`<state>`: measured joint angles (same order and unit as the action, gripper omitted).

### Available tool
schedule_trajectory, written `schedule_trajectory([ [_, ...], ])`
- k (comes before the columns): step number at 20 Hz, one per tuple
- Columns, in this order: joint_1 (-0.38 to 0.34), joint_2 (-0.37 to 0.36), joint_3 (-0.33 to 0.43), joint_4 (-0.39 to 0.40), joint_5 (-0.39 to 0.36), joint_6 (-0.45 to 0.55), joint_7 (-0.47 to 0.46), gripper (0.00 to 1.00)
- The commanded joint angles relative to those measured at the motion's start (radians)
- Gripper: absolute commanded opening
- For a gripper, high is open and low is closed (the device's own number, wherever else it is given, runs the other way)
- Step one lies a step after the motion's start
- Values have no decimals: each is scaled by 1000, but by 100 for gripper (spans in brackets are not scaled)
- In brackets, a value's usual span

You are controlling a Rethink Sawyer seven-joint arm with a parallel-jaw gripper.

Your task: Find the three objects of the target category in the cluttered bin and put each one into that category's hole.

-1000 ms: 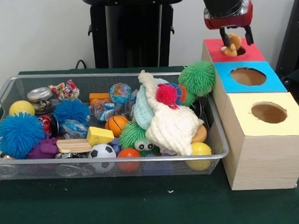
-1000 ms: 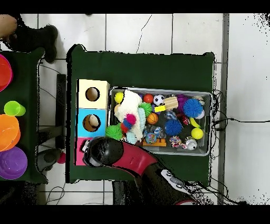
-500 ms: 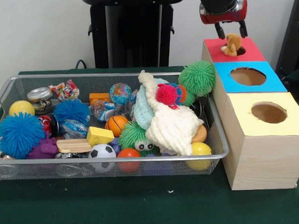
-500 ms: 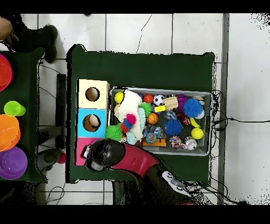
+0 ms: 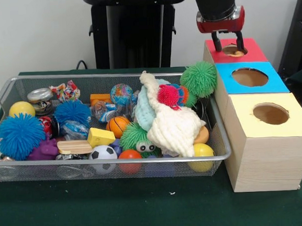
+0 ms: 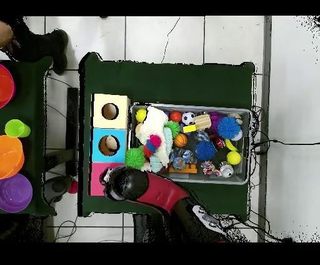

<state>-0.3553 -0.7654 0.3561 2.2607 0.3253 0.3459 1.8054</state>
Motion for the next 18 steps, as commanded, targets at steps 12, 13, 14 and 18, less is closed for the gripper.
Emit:
schedule_trajectory([
  [12,-67,88,76,-7,63,-207,292,100],
  [13,-31,71,28,-32,41,-138,261,100],
  [14,10,53,-38,-69,5,-65,230,100],
  [18,115,31,-225,-194,-137,56,145,100],
])
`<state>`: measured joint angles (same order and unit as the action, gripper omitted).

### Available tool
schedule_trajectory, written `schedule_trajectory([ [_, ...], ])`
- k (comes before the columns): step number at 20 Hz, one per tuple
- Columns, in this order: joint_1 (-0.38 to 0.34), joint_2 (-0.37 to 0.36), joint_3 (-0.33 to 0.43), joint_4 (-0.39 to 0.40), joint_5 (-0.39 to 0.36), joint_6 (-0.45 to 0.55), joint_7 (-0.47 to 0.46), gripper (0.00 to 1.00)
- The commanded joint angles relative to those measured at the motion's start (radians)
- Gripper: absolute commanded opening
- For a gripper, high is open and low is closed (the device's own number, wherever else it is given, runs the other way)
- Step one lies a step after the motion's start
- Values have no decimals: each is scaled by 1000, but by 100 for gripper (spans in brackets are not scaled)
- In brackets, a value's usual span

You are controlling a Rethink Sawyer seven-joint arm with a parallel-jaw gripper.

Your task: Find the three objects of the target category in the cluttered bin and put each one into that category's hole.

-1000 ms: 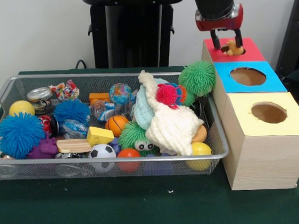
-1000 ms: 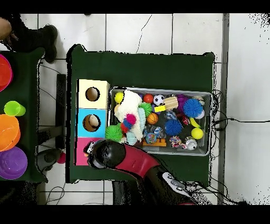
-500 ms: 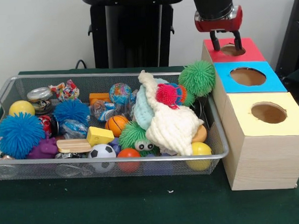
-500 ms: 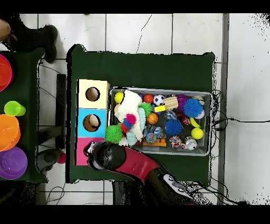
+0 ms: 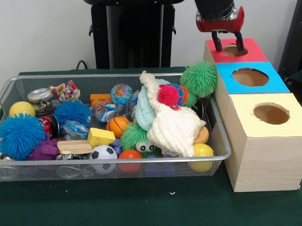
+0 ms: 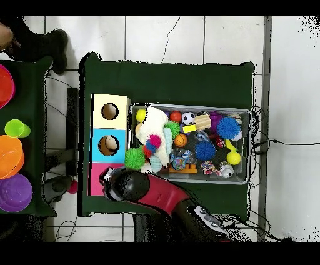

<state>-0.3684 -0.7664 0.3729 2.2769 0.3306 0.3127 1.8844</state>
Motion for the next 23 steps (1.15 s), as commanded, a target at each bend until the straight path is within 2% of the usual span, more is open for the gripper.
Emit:
schedule_trajectory([
  [1,140,29,-267,-232,-171,103,53,100],
  [4,141,13,-294,-252,-229,103,40,100],
  [6,150,-1,-321,-268,-296,38,22,100],
  [8,148,-6,-332,-267,-365,-134,31,100],
  [9,118,-9,-299,-247,-375,-187,38,100],
  [11,125,-8,-324,-249,-376,-190,86,100],
  [13,129,-16,-337,-265,-429,-175,62,100],
  [15,125,-23,-339,-263,-445,-184,73,100],
  [19,161,-15,-381,-297,-497,-171,70,100],
  [22,160,-16,-382,-290,-493,-171,90,100],
  [23,161,-15,-382,-293,-507,-163,87,0],
])
